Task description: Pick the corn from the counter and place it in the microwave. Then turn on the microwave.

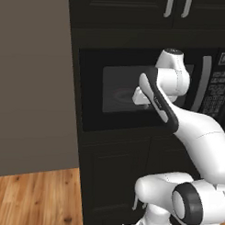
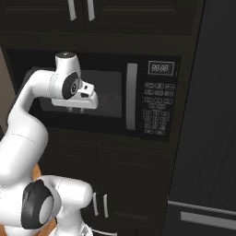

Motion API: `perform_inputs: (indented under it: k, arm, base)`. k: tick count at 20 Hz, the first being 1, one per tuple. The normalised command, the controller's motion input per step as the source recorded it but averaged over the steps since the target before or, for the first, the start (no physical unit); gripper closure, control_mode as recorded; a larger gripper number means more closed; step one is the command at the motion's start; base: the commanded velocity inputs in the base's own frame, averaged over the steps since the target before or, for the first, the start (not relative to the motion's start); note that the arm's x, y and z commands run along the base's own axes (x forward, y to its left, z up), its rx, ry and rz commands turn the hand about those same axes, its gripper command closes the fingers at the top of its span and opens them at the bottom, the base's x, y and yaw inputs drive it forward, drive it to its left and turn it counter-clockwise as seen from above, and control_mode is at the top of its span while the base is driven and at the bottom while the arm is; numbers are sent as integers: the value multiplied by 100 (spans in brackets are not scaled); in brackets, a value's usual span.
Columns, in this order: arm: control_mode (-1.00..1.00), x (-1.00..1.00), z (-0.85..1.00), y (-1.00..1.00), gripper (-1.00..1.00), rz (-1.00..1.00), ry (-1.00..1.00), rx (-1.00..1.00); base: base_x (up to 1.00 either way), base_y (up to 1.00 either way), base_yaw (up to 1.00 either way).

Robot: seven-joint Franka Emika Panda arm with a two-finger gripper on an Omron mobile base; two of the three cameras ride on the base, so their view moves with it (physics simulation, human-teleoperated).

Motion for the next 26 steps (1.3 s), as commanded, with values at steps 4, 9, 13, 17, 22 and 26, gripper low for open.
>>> perform_inputs:
  k: [4, 9, 13, 17, 22, 26]
  arm:
    - [-100, -7, 0, 0, -100, 0, -2, 0]
    - [-100, -20, 0, 0, -100, 3, -19, 0]
    - [-100, -20, 0, -1, -100, 1, -30, 0]
    - [-100, -18, 5, -6, -100, 0, -30, 3]
    - [-100, -16, 14, -11, -100, -3, -17, 9]
    - [-100, -14, 23, -12, -100, -7, -12, 11]
  base:
    - [0, 0, 0]
    - [0, 0, 0]
    - [0, 0, 0]
    - [0, 0, 0]
    - [0, 0, 0]
    - [0, 0, 0]
